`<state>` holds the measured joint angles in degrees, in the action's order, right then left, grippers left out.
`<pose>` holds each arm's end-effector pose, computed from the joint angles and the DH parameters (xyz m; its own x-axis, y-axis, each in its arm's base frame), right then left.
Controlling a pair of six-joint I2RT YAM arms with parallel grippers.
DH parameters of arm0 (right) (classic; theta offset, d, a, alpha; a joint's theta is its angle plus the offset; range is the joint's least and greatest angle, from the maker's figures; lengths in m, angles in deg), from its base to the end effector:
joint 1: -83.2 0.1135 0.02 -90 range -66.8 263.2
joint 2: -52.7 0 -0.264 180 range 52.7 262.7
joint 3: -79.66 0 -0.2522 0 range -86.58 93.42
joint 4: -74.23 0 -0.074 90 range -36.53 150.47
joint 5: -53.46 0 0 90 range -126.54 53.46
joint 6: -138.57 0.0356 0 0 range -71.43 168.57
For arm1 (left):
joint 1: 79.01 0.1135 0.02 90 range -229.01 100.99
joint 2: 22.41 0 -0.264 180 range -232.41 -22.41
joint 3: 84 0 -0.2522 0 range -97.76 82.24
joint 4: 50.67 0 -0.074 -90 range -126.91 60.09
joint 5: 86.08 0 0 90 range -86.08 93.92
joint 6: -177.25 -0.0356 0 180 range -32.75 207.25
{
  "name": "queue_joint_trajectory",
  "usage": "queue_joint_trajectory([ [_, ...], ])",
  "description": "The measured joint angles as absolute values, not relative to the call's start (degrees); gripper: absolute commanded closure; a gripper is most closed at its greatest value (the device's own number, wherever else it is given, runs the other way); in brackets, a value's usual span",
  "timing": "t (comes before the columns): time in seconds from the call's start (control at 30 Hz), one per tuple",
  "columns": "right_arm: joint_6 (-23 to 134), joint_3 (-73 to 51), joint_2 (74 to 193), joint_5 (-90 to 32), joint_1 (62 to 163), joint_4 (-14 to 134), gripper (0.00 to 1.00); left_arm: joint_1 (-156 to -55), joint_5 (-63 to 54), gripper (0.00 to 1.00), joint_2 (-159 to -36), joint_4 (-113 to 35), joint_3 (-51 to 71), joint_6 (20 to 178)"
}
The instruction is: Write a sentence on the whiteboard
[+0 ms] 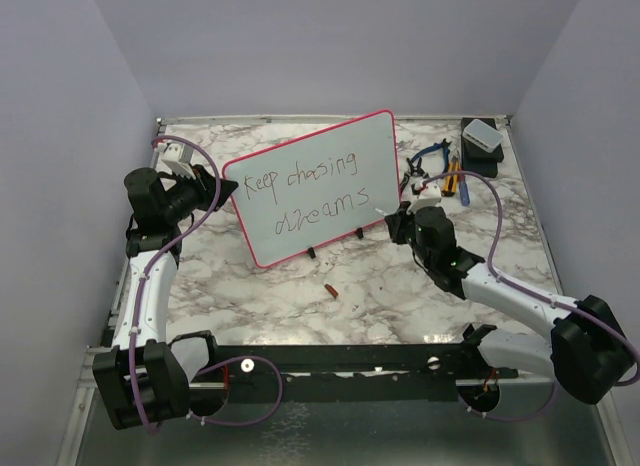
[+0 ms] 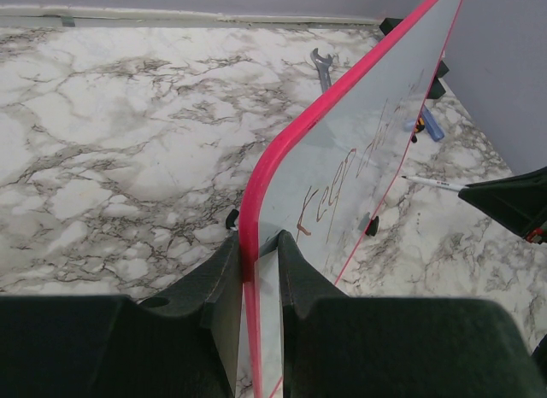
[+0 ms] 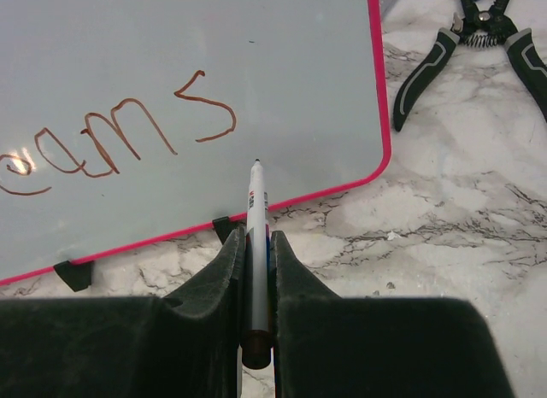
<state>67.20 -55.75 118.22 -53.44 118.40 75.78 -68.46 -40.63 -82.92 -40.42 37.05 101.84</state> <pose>0.2087 0.1346 0.2278 -0.3616 0.1190 -0.9247 -0.2237 0.9518 0.2099 0.2399 0.0193 0.3161 -0.3319 -0.2444 -0.9111 0.4763 0.7902 -0.3855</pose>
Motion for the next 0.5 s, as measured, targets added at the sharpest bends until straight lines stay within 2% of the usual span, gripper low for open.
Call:
queue_joint_trajectory([
  [0.5, 67.1, -55.7, 121.8, -54.3, 118.3, 78.4, 0.99, -68.5, -40.6, 1.0, -82.9, -40.4, 37.0, 101.8],
])
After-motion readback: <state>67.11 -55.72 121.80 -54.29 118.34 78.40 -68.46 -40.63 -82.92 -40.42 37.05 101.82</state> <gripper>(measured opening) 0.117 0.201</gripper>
